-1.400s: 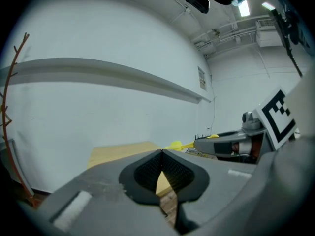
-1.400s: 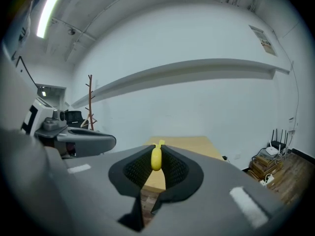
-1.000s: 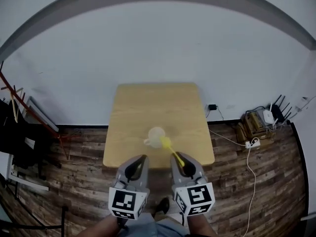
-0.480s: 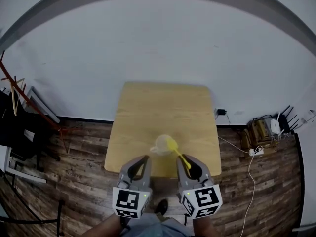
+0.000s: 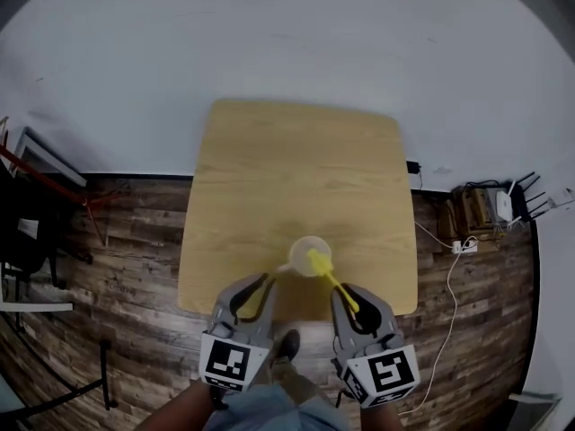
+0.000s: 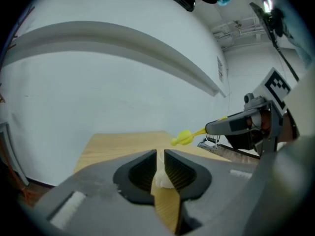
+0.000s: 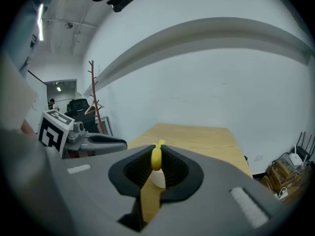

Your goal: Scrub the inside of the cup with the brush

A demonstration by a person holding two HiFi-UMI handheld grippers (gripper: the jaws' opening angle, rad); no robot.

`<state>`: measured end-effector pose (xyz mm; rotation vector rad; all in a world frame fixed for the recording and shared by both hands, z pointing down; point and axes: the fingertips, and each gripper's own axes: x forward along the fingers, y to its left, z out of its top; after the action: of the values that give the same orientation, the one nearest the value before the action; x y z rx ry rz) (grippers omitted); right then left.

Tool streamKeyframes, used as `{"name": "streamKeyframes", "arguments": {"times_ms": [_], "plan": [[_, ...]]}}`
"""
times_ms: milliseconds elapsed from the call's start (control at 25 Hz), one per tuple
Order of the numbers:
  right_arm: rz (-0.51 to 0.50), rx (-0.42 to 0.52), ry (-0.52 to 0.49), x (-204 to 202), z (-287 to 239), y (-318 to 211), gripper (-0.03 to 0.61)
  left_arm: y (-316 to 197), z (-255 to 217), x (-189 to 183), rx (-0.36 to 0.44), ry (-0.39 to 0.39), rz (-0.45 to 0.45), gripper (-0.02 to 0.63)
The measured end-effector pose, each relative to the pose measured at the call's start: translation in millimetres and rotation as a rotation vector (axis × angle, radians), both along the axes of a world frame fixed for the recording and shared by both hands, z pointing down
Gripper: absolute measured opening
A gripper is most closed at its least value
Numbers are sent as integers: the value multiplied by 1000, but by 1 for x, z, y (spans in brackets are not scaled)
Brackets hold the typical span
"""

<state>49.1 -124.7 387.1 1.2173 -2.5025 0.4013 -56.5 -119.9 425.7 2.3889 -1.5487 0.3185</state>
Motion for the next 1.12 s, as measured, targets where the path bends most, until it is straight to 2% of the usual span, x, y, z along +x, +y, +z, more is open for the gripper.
{"name": "streamKeyframes", "arguments": {"times_ms": [120, 320, 520, 720, 960, 1040, 1120], "plan": [[5, -42, 2, -2, 12, -7, 40, -7, 22, 6, -23, 17, 70, 125], [16, -103, 10, 2, 28, -18, 40, -19, 55, 24, -6, -19, 202, 173], [18, -148, 22, 1, 36, -21, 40, -25, 81, 30, -46, -62, 267, 175], [23, -171, 17, 2, 44, -26, 40, -29, 92, 33, -71, -73, 304, 175], [32, -195, 7, 2, 51, -29, 40, -32, 97, 35, -71, -113, 354, 169], [35, -199, 3, 3, 52, -30, 40, -33, 97, 36, -72, -119, 358, 158], [37, -203, -3, 5, 52, -31, 40, -35, 96, 35, -72, -127, 355, 105]]}}
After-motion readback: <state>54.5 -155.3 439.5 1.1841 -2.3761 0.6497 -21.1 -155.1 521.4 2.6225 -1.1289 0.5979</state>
